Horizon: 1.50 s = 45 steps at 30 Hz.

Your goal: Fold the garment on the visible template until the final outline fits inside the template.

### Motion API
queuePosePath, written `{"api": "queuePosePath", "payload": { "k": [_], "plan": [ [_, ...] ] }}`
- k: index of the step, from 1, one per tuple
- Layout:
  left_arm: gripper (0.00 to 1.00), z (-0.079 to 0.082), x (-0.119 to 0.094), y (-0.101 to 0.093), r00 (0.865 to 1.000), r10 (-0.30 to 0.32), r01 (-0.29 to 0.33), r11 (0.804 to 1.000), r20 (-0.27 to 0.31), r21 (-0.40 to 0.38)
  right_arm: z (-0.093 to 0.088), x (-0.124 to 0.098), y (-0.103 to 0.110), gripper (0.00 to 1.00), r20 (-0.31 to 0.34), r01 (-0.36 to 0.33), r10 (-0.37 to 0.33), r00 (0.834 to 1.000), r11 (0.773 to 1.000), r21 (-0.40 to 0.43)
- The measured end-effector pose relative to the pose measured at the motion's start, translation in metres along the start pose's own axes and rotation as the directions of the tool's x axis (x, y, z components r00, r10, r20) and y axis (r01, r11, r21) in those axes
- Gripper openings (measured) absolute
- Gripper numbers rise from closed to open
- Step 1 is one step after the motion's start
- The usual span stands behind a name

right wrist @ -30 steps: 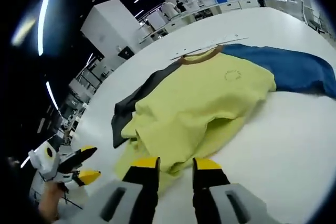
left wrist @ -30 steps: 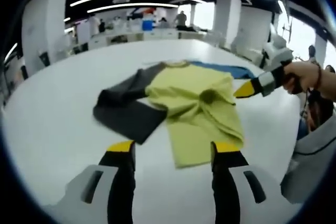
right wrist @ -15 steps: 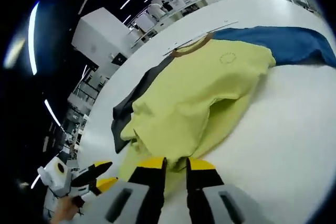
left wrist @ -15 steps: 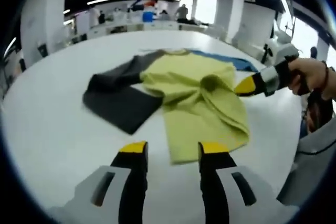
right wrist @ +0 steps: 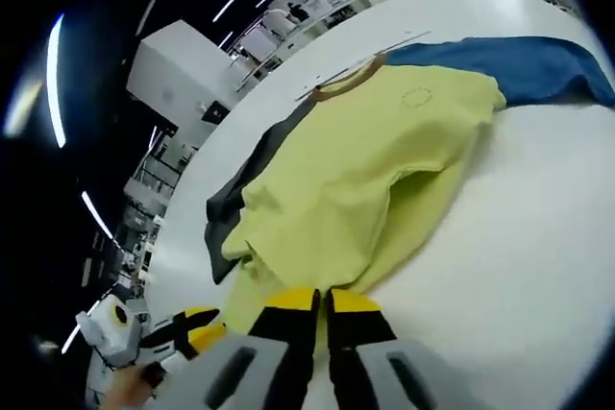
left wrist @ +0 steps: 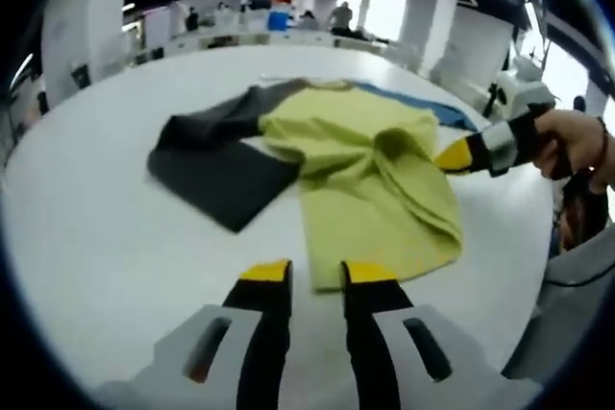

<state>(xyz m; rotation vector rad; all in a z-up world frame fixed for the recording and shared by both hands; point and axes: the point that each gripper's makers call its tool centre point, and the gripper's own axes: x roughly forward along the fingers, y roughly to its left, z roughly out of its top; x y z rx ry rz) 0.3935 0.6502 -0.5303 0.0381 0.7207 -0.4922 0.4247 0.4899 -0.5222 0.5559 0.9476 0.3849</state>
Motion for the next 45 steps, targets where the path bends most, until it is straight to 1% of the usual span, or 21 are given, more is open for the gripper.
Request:
{"api": "queuePosePath", "payload": {
  "k": [2,4,6,8,11,14,17,20,24,27,28,29,33,35,36,39,41,43,44,45],
  "plan": [
    [0.12,-0.002,0.001,-0.002,1.000,-0.003,0.003,1.000,-0.014,0.009,0.005,0.006,-0.006,0.00,0.003,0.002,-0.002,1.000,1.000,-0.018],
    [0.10,-0.005,0.001,0.000,1.000,0.007,-0.006,1.000,-0.023,0.018,0.005,0.005,-0.006,0.00,0.002,0.007,-0.007,1.000,0.999,-0.044],
    [0.08,-0.004,0.003,-0.003,1.000,0.001,0.000,1.000,-0.019,0.028,0.002,-0.001,-0.003,0.00,0.005,0.009,-0.009,1.000,0.998,-0.069],
    [0.06,-0.004,0.004,-0.006,1.000,-0.011,0.011,1.000,-0.019,0.023,0.003,-0.001,-0.005,0.00,0.004,0.012,-0.012,1.000,0.996,-0.093],
    [0.04,-0.004,0.004,-0.005,1.000,-0.003,0.004,0.999,-0.018,0.045,0.001,-0.008,-0.005,0.00,0.002,0.020,-0.020,1.000,0.992,-0.125],
    [0.01,-0.005,0.004,-0.001,1.000,0.000,0.001,0.999,-0.020,0.048,0.001,-0.013,-0.008,0.00,0.001,0.029,-0.029,1.000,0.988,-0.151],
    [0.01,-0.006,0.003,-0.001,1.000,0.000,0.001,0.999,-0.025,0.047,-0.001,-0.020,-0.010,0.00,0.000,0.027,-0.028,1.000,0.984,-0.173],
    [0.01,-0.005,0.001,-0.004,0.999,-0.001,0.002,0.999,-0.032,0.046,-0.001,-0.024,-0.014,0.00,-0.006,0.022,-0.023,1.000,0.986,-0.166],
    [0.01,-0.002,-0.003,-0.004,1.000,-0.001,0.002,0.999,-0.025,0.045,-0.003,-0.031,-0.018,0.00,-0.024,0.022,-0.028,0.999,0.975,-0.221],
    [0.01,-0.002,-0.005,-0.004,0.999,-0.002,0.004,0.999,-0.037,0.039,-0.003,-0.037,-0.025,0.00,-0.028,0.034,-0.042,0.999,0.967,-0.252],
    [0.01,-0.002,-0.007,-0.003,0.999,0.009,-0.008,0.999,-0.039,0.037,-0.002,-0.038,-0.028,0.00,-0.029,0.038,-0.047,0.998,0.964,-0.262],
    [0.01,0.001,-0.010,-0.003,0.999,0.020,-0.019,0.998,-0.033,0.053,-0.003,-0.042,-0.029,0.00,-0.031,0.038,-0.048,0.998,0.962,-0.269],
    [0.01,0.006,-0.016,-0.009,0.999,0.015,-0.010,0.995,-0.042,0.099,-0.004,-0.053,-0.038,0.00,-0.033,0.049,-0.062,0.998,0.953,-0.299],
    [0.01,0.005,-0.017,-0.008,0.999,0.018,-0.012,0.994,-0.052,0.112,-0.006,-0.060,-0.041,0.00,-0.031,0.051,-0.063,0.998,0.951,-0.305],
    [0.01,0.004,-0.020,-0.011,0.998,0.017,-0.010,0.993,-0.057,0.114,-0.008,-0.064,-0.044,0.00,-0.032,0.057,-0.070,0.997,0.949,-0.310],
    [0.01,0.001,-0.022,-0.013,0.998,0.013,-0.005,0.993,-0.068,0.120,-0.010,-0.073,-0.056,0.00,-0.033,0.076,-0.091,0.995,0.947,-0.312],
    [0.01,-0.002,-0.028,-0.016,0.997,0.013,-0.004,0.993,-0.077,0.114,-0.012,-0.081,-0.064,0.00,-0.032,0.090,-0.106,0.994,0.943,-0.321],
    [0.01,-0.007,-0.035,-0.020,0.994,0.004,0.006,0.996,-0.106,0.089,-0.014,-0.090,-0.071,0.00,-0.029,0.103,-0.119,0.992,0.939,-0.327],
    [0.01,-0.007,-0.039,-0.023,0.994,-0.001,0.011,0.995,-0.105,0.099,-0.015,-0.093,-0.075,0.00,-0.028,0.112,-0.128,0.991,0.938,-0.328],
    [0.01,-0.007,-0.042,-0.024,0.994,-0.002,0.013,0.995,-0.106,0.102,-0.018,-0.098,-0.080,0.00,-0.033,0.124,-0.144,0.989,0.932,-0.342]
  ]
}}
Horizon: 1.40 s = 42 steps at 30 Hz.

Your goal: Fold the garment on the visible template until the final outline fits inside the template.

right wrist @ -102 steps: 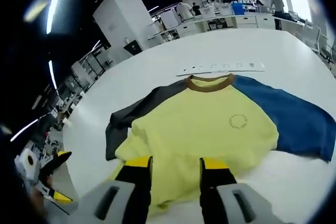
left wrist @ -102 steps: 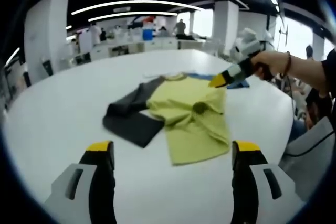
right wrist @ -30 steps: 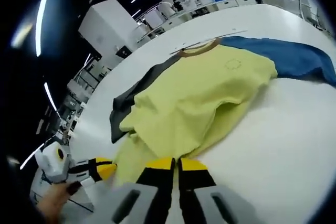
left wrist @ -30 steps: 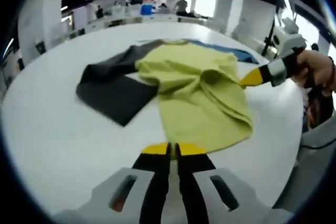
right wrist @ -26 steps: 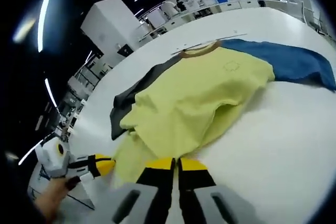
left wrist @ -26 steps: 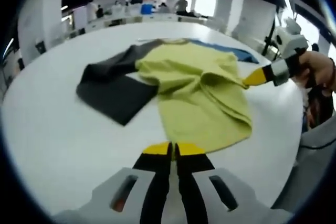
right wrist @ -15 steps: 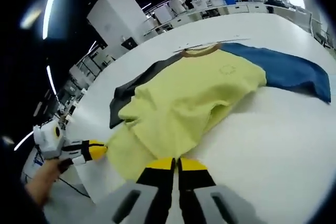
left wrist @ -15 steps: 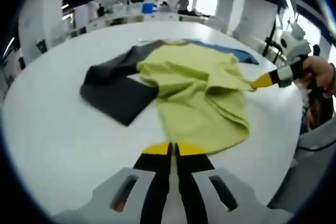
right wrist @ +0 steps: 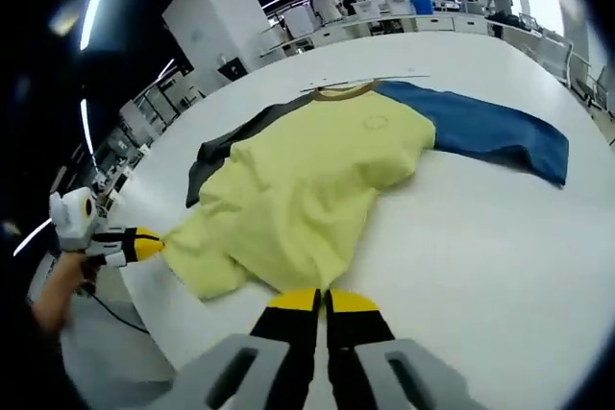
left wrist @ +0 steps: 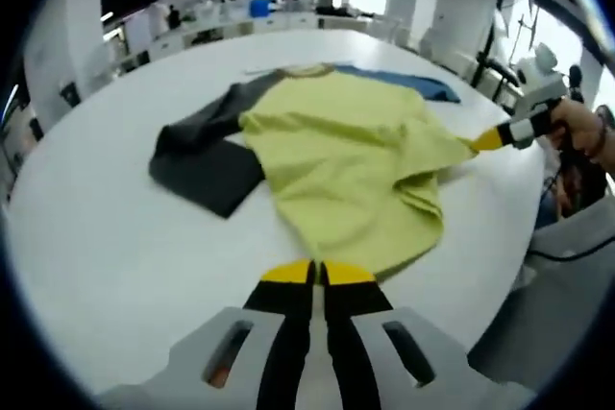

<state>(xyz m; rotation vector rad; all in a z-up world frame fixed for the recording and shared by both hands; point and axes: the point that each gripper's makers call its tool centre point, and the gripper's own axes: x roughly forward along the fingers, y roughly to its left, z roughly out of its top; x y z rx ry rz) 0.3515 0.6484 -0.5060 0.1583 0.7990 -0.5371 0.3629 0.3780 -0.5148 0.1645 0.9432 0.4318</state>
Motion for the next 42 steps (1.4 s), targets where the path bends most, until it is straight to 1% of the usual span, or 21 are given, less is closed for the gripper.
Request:
{"api": "queuePosePath", "payload": {
  "k": [1,2,4,7,10,13,14,15,16,18,20,22,25,26,29,30,35,37,39,41,42],
  "plan": [
    [0.01,0.000,-0.001,-0.001,1.000,0.000,0.000,1.000,-0.001,0.000,-0.001,-0.001,-0.002,0.00,-0.003,0.004,-0.004,1.000,1.000,-0.005],
    [0.01,-0.002,-0.006,-0.002,1.000,0.000,0.000,1.000,-0.005,0.001,-0.005,-0.006,-0.008,0.00,-0.008,0.018,-0.018,1.000,1.000,-0.021],
    [0.01,-0.004,-0.004,0.003,1.000,0.004,-0.004,1.000,-0.009,0.001,-0.009,-0.010,-0.014,0.00,-0.015,0.024,-0.024,1.000,0.999,-0.025],
    [0.01,-0.007,-0.008,0.003,1.000,0.005,-0.005,1.000,-0.013,-0.012,-0.018,-0.018,-0.025,0.00,-0.033,0.048,-0.050,0.998,0.997,-0.053],
    [0.01,-0.008,-0.009,0.000,1.000,-0.001,0.000,1.000,-0.015,-0.015,-0.025,-0.025,-0.031,0.00,-0.042,0.069,-0.072,0.997,0.996,-0.063],
    [0.01,-0.010,-0.012,-0.002,1.000,0.005,-0.005,1.000,-0.031,-0.004,-0.031,-0.028,-0.039,0.00,-0.047,0.085,-0.088,0.995,0.995,-0.053],
    [0.01,-0.010,-0.012,-0.002,0.999,0.009,-0.009,1.000,-0.032,-0.005,-0.036,-0.030,-0.048,0.00,-0.063,0.120,-0.125,0.990,0.990,-0.079],
    [0.01,-0.010,-0.012,-0.001,0.999,0.011,-0.011,1.000,-0.031,-0.008,-0.039,-0.031,-0.051,0.00,-0.073,0.131,-0.137,0.988,0.988,-0.084],
    [0.01,-0.010,-0.013,0.000,0.999,0.011,-0.011,1.000,-0.031,-0.009,-0.041,-0.031,-0.053,0.00,-0.074,0.129,-0.135,0.988,0.988,-0.079],
    [0.01,-0.012,-0.014,0.000,0.999,0.007,-0.008,1.000,-0.038,-0.023,-0.048,-0.032,-0.060,0.00,-0.080,0.125,-0.128,0.989,0.992,-0.035],
    [0.01,-0.014,-0.016,0.000,0.999,0.005,-0.006,1.000,-0.049,-0.024,-0.054,-0.036,-0.064,0.00,-0.092,0.140,-0.143,0.986,0.989,-0.039],
    [0.01,-0.016,-0.017,-0.001,0.999,-0.005,0.003,0.999,-0.054,-0.034,-0.056,-0.037,-0.066,0.00,-0.089,0.135,-0.136,0.987,0.991,-0.015],
    [0.00,-0.018,-0.017,-0.004,0.998,-0.016,0.014,0.999,-0.062,-0.034,-0.059,-0.040,-0.064,0.00,-0.092,0.137,-0.137,0.986,0.991,-0.011],
    [0.00,-0.021,-0.017,-0.005,0.997,-0.015,0.012,0.999,-0.077,-0.030,-0.060,-0.039,-0.066,0.00,-0.094,0.136,-0.136,0.986,0.991,-0.010],
    [0.00,-0.025,-0.018,-0.003,0.996,-0.004,0.003,1.000,-0.091,-0.013,-0.063,-0.038,-0.064,0.00,-0.104,0.128,-0.129,0.986,0.992,-0.013],
    [0.00,-0.026,-0.019,-0.002,0.996,-0.002,0.001,1.000,-0.094,-0.014,-0.065,-0.040,-0.059,0.00,-0.107,0.126,-0.126,0.986,0.992,-0.014],
    [0.00,-0.032,-0.022,-0.002,0.995,-0.010,0.006,0.999,-0.100,-0.041,-0.071,-0.043,-0.056,0.00,-0.105,0.128,-0.127,0.986,0.992,-0.002],
    [0.00,-0.034,-0.023,-0.006,0.994,-0.014,0.010,0.999,-0.104,-0.044,-0.071,-0.043,-0.059,0.00,-0.103,0.130,-0.129,0.986,0.992,0.000],
    [0.00,-0.037,-0.021,-0.007,0.994,-0.016,0.011,0.999,-0.107,-0.044,-0.072,-0.045,-0.056,0.00,-0.102,0.132,-0.131,0.986,0.991,0.003],
    [0.00,-0.039,-0.021,-0.008,0.994,-0.011,0.006,0.999,-0.113,-0.044,-0.072,-0.042,-0.062,0.00,-0.101,0.131,-0.130,0.986,0.991,0.008],
    [0.00,-0.042,-0.021,-0.008,0.992,-0.009,0.004,0.999,-0.125,-0.042,-0.073,-0.045,-0.058,0.00,-0.100,0.133,-0.131,0.986,0.991,0.011]
  ]
}}
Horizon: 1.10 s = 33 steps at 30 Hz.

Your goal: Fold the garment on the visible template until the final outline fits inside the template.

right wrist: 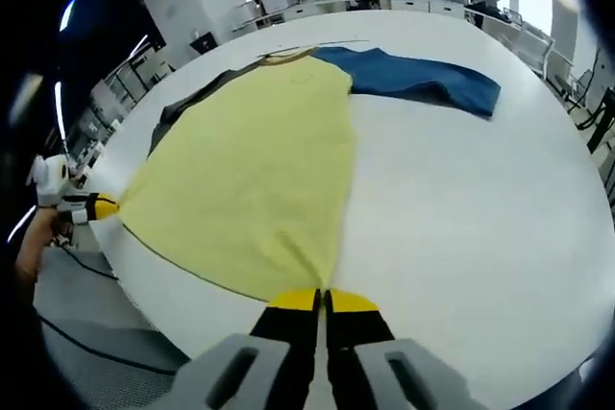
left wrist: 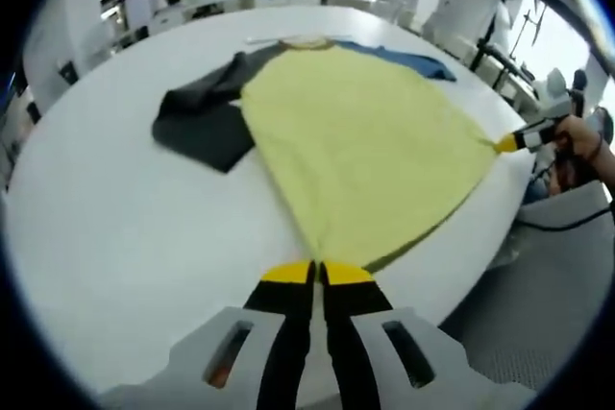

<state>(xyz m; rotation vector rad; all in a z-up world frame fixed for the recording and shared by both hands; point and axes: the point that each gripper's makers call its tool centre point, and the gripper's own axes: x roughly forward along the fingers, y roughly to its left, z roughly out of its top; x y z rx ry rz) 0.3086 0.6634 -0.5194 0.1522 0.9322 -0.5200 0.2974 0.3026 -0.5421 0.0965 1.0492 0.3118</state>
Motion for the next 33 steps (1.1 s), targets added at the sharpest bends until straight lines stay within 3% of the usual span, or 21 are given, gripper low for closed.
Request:
{"api": "queuePosePath", "payload": {
  "k": [12,18,33],
  "plan": [
    [0.00,-0.008,0.000,-0.003,1.000,-0.008,0.008,1.000,-0.024,-0.013,-0.006,-0.004,0.001,0.00,-0.016,0.016,-0.016,1.000,1.000,-0.024],
    [0.00,-0.013,0.002,-0.004,0.999,-0.009,0.010,1.000,-0.053,0.019,-0.009,-0.003,0.000,0.00,-0.020,0.020,-0.021,1.000,0.999,-0.035],
    [0.01,-0.019,0.002,0.001,0.999,-0.008,0.007,1.000,-0.045,-0.019,-0.009,0.000,-0.004,0.00,-0.021,0.028,-0.029,0.999,0.999,-0.032]
  ]
}}
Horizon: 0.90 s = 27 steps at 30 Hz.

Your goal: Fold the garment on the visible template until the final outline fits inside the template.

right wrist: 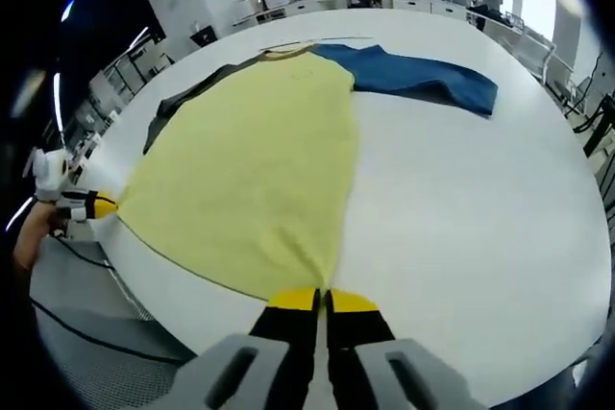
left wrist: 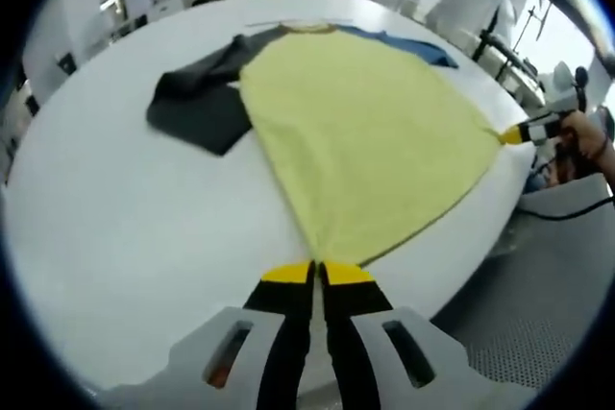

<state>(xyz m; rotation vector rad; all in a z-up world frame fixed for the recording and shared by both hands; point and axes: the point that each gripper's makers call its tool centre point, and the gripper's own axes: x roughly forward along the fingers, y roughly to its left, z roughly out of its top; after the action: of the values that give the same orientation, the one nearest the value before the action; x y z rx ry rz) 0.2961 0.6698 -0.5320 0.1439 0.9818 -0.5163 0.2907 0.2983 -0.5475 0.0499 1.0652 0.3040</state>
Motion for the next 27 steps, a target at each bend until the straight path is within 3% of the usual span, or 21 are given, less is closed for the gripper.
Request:
{"api": "queuePosePath", "payload": {
  "k": [2,4,8,15,17,22,27],
  "plan": [
    [0.00,-0.001,0.000,-0.001,1.000,0.001,-0.001,1.000,-0.003,0.023,0.000,-0.003,0.005,0.00,0.000,-0.014,0.014,1.000,1.000,-0.020],
    [0.03,0.000,-0.002,-0.001,1.000,0.003,-0.003,1.000,0.005,0.026,0.000,-0.003,0.006,0.03,0.016,-0.024,0.024,1.000,1.000,0.015],
    [0.14,0.003,-0.009,-0.003,1.000,-0.002,0.002,1.000,0.009,0.012,0.005,-0.005,0.006,0.16,0.054,-0.031,0.028,0.998,0.998,0.052],
    [0.39,0.021,-0.025,-0.001,0.992,0.029,-0.020,0.996,0.119,-0.082,0.021,-0.012,0.007,0.30,0.123,-0.054,0.043,0.991,0.995,0.089],
    [0.47,0.024,-0.029,0.001,0.989,0.035,-0.025,0.997,0.141,-0.072,0.025,-0.014,0.005,0.35,0.140,-0.053,0.040,0.989,0.994,0.092],
    [0.56,0.029,-0.032,0.005,0.984,0.065,-0.052,0.995,0.165,-0.082,0.037,-0.019,0.003,0.40,0.183,-0.064,0.045,0.982,0.992,0.104],
    [0.71,0.035,-0.035,0.004,0.977,0.067,-0.049,0.994,0.201,-0.095,0.051,-0.023,-0.012,0.47,0.217,-0.045,0.020,0.976,0.993,0.109]
  ]
}}
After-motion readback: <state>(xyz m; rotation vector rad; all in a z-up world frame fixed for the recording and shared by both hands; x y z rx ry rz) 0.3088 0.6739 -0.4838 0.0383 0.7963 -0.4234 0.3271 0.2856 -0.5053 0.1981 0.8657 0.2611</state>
